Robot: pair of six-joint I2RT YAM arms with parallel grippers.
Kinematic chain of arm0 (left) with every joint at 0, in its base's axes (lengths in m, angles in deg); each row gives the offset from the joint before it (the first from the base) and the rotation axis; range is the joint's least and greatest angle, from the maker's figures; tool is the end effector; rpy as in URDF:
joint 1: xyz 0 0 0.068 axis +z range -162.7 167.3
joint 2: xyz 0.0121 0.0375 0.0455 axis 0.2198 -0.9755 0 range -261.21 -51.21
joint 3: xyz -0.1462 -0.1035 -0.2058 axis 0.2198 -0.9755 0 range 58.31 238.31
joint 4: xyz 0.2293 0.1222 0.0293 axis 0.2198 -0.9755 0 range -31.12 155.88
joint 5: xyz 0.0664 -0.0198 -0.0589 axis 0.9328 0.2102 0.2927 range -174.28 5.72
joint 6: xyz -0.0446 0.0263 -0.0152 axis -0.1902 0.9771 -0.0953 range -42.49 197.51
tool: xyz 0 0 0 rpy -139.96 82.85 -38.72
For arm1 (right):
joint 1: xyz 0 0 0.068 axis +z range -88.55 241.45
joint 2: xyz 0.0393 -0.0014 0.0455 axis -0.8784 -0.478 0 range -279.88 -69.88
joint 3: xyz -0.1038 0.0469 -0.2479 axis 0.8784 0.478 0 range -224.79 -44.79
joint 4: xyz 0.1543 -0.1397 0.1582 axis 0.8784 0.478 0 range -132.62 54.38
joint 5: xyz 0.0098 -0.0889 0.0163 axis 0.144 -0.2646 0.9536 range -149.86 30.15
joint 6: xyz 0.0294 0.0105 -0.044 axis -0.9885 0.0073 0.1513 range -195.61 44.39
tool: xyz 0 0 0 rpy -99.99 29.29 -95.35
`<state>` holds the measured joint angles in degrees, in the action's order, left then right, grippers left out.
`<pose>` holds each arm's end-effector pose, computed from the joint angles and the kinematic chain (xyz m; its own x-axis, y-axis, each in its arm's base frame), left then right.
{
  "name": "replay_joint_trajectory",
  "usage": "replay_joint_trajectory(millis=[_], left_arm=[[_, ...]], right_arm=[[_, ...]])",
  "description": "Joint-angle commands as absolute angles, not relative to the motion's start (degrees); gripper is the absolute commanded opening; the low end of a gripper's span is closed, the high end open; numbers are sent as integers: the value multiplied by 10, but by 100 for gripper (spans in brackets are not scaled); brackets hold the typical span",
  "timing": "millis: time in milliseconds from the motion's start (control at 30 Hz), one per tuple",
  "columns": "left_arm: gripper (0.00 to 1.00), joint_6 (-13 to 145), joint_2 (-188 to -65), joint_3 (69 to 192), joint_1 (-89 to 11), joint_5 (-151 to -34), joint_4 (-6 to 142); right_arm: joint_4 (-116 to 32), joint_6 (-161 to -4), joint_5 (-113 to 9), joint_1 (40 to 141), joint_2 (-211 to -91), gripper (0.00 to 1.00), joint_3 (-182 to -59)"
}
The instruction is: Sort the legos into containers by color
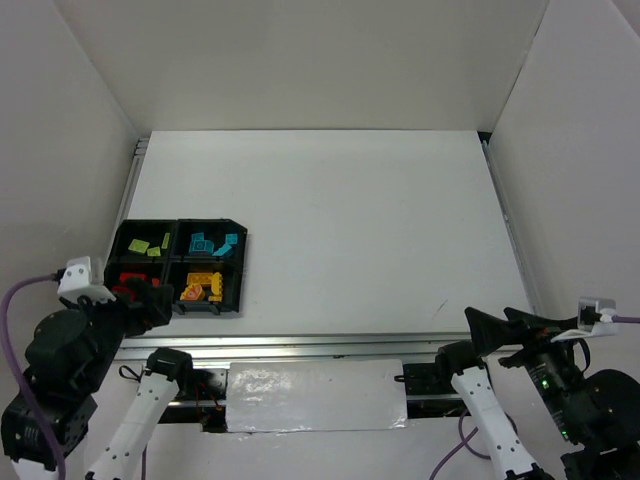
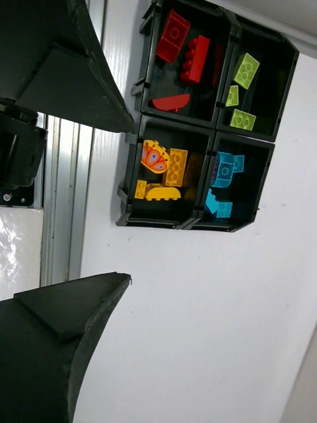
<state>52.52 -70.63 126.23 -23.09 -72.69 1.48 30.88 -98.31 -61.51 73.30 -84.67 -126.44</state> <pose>-0.0054 0.0083 0.3947 -0.2385 -0.3771 -0.8949 -0.1260 0.9258 -0.3565 -0.0832 -0.0185 0.4170 -0.1728 0.3578 -0.9177 -0.1198 0.9171 0.3802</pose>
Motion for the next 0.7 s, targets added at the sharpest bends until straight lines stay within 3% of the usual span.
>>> replay_joint_trajectory(millis=[0,200,667], left_arm=[[100,484,-665,1270,-239,-728,4],[100,449,-613,1260,-252,-703,-23],[99,449,-622,1279,-257,-693,-30]], right_arm=[[335,-987,-601,737,-828,100,-1250],[345,-989,-618,737,-787,100,-1228],[302,-985,-601,737,-788,100,-1200]])
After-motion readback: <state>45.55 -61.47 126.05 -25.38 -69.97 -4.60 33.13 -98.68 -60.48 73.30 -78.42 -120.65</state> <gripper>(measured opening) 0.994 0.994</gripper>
